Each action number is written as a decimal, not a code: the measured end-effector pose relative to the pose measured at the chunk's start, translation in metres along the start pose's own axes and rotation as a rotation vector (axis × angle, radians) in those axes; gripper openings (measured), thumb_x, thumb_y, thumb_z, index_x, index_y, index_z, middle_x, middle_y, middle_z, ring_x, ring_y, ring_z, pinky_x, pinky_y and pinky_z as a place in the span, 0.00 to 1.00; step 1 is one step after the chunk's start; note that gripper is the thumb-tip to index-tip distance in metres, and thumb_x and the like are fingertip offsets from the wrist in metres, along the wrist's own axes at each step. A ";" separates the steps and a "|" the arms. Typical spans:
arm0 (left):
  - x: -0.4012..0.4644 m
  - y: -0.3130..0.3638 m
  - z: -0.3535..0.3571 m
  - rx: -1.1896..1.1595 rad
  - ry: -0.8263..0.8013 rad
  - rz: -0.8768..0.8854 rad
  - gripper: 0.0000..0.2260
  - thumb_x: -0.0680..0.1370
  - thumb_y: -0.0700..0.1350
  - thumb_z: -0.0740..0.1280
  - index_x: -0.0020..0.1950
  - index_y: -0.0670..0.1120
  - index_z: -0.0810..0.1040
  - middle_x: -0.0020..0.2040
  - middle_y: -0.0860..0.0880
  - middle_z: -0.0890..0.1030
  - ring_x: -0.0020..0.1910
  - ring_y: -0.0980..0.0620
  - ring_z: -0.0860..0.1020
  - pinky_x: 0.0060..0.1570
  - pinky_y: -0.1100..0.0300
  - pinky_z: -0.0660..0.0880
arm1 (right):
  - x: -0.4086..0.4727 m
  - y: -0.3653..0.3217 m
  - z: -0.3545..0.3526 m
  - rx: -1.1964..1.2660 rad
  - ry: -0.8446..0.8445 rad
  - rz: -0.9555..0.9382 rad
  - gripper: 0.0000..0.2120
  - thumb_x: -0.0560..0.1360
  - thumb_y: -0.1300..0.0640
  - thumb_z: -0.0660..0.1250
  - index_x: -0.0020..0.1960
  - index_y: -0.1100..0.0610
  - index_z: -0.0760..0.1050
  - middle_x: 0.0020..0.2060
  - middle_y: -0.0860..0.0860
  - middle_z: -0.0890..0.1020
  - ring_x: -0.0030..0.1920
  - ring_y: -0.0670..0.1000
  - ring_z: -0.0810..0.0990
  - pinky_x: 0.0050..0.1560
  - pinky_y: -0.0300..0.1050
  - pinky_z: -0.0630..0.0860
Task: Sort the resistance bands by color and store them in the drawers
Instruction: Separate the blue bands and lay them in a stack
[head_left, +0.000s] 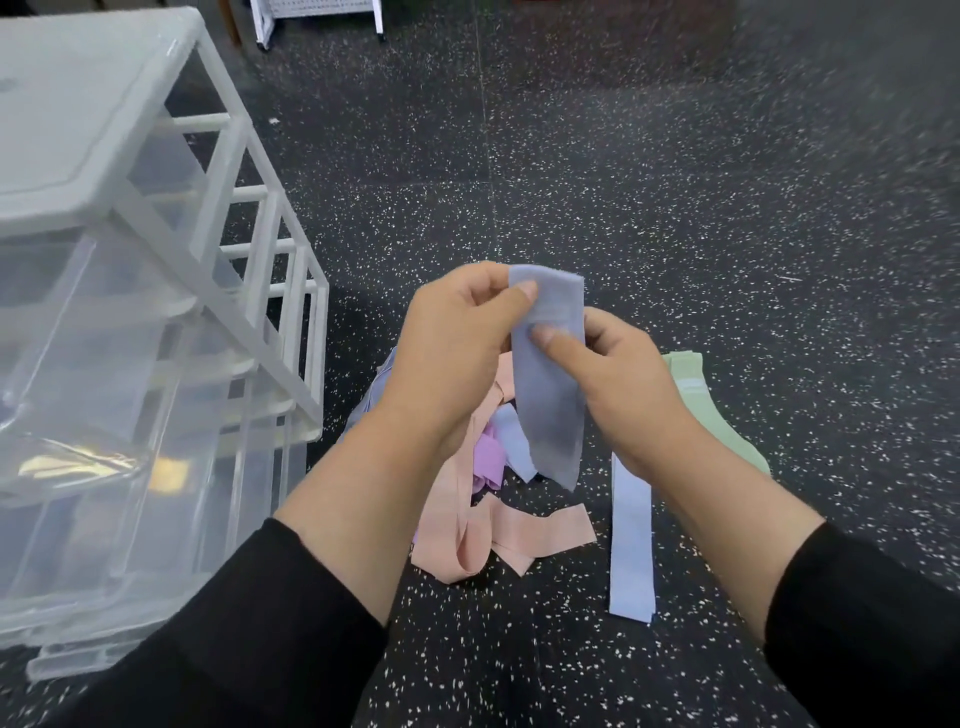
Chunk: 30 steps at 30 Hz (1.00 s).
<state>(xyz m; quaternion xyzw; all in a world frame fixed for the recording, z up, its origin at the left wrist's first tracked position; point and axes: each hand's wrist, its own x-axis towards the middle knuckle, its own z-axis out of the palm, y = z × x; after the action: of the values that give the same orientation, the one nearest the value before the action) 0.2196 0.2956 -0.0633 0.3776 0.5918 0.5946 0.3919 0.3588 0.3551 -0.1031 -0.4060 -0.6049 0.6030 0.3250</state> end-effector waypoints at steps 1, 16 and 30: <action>0.001 0.004 0.001 -0.046 0.007 -0.016 0.09 0.80 0.39 0.68 0.41 0.47 0.83 0.41 0.43 0.83 0.43 0.46 0.80 0.52 0.43 0.80 | -0.003 0.002 -0.003 0.018 -0.019 0.019 0.13 0.76 0.48 0.73 0.53 0.57 0.83 0.49 0.59 0.86 0.45 0.50 0.82 0.49 0.53 0.78; 0.050 -0.015 0.065 -0.053 0.047 -0.196 0.05 0.77 0.45 0.69 0.41 0.50 0.81 0.42 0.45 0.80 0.41 0.48 0.74 0.42 0.50 0.71 | -0.077 0.088 -0.062 -0.052 -0.036 0.379 0.06 0.81 0.57 0.68 0.56 0.52 0.82 0.48 0.47 0.88 0.48 0.49 0.87 0.49 0.43 0.81; 0.049 -0.133 0.129 0.518 -0.145 -0.355 0.23 0.82 0.49 0.67 0.75 0.43 0.71 0.67 0.44 0.78 0.58 0.43 0.79 0.54 0.57 0.74 | -0.115 0.170 -0.109 -0.608 0.070 0.681 0.37 0.77 0.46 0.71 0.80 0.57 0.61 0.72 0.55 0.73 0.68 0.56 0.76 0.65 0.49 0.75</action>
<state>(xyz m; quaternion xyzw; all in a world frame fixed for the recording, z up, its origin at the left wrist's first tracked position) 0.3200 0.3920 -0.1950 0.3972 0.7505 0.3183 0.4215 0.5244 0.2949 -0.2547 -0.6789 -0.5751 0.4565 -0.0055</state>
